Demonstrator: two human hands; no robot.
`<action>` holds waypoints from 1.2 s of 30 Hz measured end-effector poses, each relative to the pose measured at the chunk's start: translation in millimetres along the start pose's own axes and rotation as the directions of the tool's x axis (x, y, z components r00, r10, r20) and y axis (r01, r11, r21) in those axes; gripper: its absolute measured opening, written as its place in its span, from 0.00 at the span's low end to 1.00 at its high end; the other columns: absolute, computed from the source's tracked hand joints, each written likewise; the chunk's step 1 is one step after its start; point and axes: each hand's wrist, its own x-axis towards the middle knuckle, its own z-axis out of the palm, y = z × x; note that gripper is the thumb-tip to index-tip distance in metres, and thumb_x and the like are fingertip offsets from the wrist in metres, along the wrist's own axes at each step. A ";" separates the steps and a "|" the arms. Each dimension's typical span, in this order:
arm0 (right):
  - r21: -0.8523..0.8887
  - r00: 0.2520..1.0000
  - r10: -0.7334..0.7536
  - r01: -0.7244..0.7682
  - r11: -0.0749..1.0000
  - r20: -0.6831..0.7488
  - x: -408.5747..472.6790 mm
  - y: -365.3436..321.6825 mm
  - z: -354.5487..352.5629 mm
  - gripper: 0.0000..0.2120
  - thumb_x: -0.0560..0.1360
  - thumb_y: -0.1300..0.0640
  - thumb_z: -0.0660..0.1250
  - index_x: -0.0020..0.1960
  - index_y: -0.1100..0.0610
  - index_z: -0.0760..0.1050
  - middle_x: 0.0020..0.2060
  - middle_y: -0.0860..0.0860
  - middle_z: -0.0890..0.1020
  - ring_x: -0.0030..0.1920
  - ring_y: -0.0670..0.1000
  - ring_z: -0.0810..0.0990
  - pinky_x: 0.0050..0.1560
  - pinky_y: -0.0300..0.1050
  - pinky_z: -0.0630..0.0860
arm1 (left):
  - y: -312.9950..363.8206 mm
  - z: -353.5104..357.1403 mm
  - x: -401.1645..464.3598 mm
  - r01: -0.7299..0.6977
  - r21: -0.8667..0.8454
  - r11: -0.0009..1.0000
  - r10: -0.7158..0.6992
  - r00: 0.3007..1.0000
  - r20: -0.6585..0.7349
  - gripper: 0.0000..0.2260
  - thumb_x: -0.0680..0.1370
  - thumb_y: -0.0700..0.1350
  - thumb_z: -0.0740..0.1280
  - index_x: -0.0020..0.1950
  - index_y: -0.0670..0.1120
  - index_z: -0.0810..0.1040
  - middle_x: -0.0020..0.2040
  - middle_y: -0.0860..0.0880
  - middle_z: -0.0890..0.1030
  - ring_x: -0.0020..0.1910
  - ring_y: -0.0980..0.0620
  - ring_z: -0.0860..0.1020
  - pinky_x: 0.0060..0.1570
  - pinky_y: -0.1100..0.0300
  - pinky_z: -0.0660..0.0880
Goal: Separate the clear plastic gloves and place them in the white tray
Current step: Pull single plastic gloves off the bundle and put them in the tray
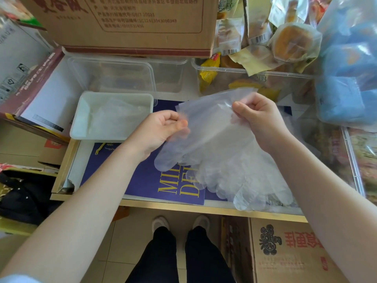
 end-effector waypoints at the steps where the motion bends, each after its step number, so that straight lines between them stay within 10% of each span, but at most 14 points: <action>1: -0.012 1.000 -0.007 0.007 1.000 0.000 -0.7 -1.1 0.9 0.09 0.73 0.61 0.69 0.37 0.56 0.70 0.25 0.46 0.80 0.29 0.43 0.77 0.38 0.41 0.70 | 1.1 3.7 1.9 -0.024 -0.020 1.000 0.023 1.000 -0.020 0.03 0.76 0.38 0.66 0.46 0.45 0.77 0.34 0.53 0.83 0.34 0.59 0.82 0.37 0.68 0.76; 8: -0.107 0.999 -0.011 0.016 0.994 0.044 -3.2 -9.2 2.1 0.12 0.75 0.57 0.67 0.39 0.65 0.74 0.26 0.52 0.75 0.27 0.47 0.71 0.33 0.37 0.69 | 4.0 11.7 8.5 -0.109 0.090 0.990 0.117 0.989 -0.091 0.07 0.76 0.37 0.66 0.41 0.48 0.78 0.41 0.45 0.83 0.41 0.50 0.80 0.47 0.61 0.75; 13: -0.285 0.994 0.092 -0.073 0.956 0.052 0.5 17.4 -5.5 0.14 0.79 0.48 0.59 0.48 0.59 0.76 0.35 0.54 0.75 0.36 0.51 0.73 0.39 0.43 0.68 | 5.3 8.6 7.7 -0.060 0.087 0.994 0.079 0.969 -0.235 0.11 0.79 0.36 0.60 0.41 0.48 0.75 0.31 0.52 0.79 0.26 0.57 0.75 0.29 0.66 0.70; 17: -0.886 0.969 0.234 -0.176 0.428 -0.079 2.5 81.5 -34.5 0.28 0.78 0.46 0.61 0.71 0.60 0.61 0.70 0.57 0.66 0.68 0.59 0.65 0.63 0.52 0.66 | -9.9 -2.1 14.0 0.088 0.084 0.993 -0.054 0.936 -0.347 0.13 0.79 0.36 0.59 0.38 0.49 0.75 0.34 0.51 0.74 0.36 0.53 0.71 0.39 0.61 0.68; 25: -0.926 0.992 -0.068 -0.075 0.371 -0.108 -20.0 119.8 -49.5 0.07 0.77 0.61 0.60 0.47 0.62 0.76 0.49 0.58 0.76 0.50 0.59 0.72 0.43 0.51 0.71 | -18.1 -1.5 -6.9 0.115 0.319 0.941 -0.134 0.990 0.038 0.09 0.80 0.43 0.62 0.42 0.47 0.78 0.26 0.58 0.75 0.25 0.63 0.71 0.28 0.73 0.66; 30: -0.931 0.996 -0.041 -0.065 0.360 -0.086 -13.2 115.4 -51.9 0.07 0.78 0.60 0.57 0.47 0.61 0.73 0.46 0.57 0.76 0.48 0.57 0.71 0.42 0.48 0.66 | -17.0 8.1 -8.8 0.081 0.378 0.922 -0.164 0.967 0.192 0.07 0.77 0.44 0.66 0.41 0.50 0.82 0.35 0.58 0.83 0.34 0.65 0.78 0.35 0.73 0.71; 36: -0.879 0.880 -0.474 0.224 0.421 -0.003 -18.5 65.5 -45.7 0.12 0.79 0.54 0.55 0.44 0.60 0.72 0.40 0.55 0.79 0.50 0.56 0.71 0.47 0.42 0.52 | -11.9 33.2 0.1 -0.015 0.228 0.974 -0.063 0.942 0.330 0.08 0.71 0.51 0.69 0.45 0.50 0.85 0.63 0.61 0.76 0.59 0.69 0.73 0.57 0.70 0.68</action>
